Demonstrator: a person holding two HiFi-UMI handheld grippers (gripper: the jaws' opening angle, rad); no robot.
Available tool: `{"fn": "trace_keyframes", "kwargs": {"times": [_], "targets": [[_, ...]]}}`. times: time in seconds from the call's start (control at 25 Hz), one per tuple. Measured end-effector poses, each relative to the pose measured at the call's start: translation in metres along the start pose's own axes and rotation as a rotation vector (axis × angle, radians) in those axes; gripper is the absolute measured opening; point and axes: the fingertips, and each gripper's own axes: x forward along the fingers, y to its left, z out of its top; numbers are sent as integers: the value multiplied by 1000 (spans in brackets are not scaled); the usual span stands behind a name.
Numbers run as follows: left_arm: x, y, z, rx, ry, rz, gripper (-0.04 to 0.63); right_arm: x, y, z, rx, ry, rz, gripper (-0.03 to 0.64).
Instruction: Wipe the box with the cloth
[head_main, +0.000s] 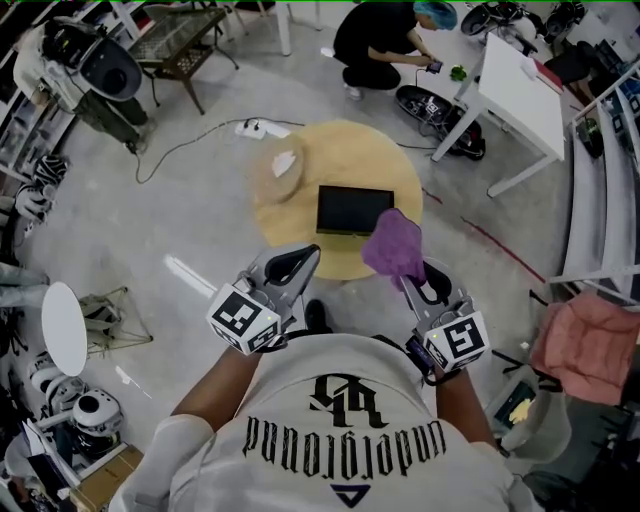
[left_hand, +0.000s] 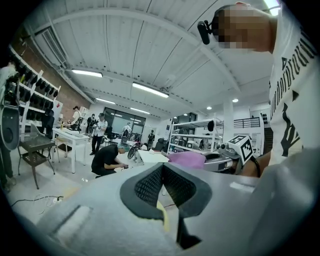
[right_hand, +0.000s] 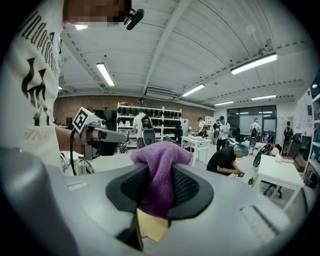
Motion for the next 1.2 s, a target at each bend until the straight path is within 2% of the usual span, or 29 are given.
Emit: {"fn": "trace_keyframes", "kwargs": {"times": [0.36,0.64,0.76,0.88,1.2], "targets": [[25,47,-12,-48,41,-34,8,40,-19,-15,34,49,-20,109],[59,65,-25,-47,67,13,8,54,-64,-37,17,96,1,109],[76,85,-44,-53,104,55,8,69,-91,-54,43,136,24,109],[96,110,-72,-108,168,96,8,87,-118,-75,50,193,50,110],[119,156,-148,-226,296,179,58,111,-164,-149,-33,394,114,110]]}}
